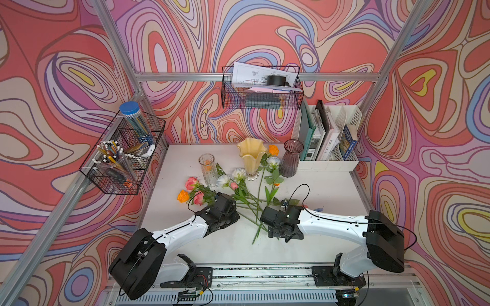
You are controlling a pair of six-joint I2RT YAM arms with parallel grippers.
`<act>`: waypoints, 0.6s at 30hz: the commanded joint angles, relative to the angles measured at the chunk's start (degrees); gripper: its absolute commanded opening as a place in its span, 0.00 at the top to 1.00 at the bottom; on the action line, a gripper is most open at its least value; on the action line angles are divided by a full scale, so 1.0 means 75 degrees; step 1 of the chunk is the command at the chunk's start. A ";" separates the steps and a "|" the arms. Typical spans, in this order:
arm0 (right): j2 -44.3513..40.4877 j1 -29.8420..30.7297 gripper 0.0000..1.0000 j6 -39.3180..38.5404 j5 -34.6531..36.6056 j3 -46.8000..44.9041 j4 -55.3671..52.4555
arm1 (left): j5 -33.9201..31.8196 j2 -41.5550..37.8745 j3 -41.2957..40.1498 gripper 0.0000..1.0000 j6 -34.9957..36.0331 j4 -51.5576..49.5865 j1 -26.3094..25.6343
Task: Arrange the flowers in different vases according to their colors
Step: Move the distractor to the center of the board.
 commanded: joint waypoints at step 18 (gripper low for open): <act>-0.0232 -0.0028 0.02 0.0238 0.0207 -0.0159 -0.0073 | -0.0892 -0.0036 -0.0504 1.00 0.0725 -0.0946 0.1816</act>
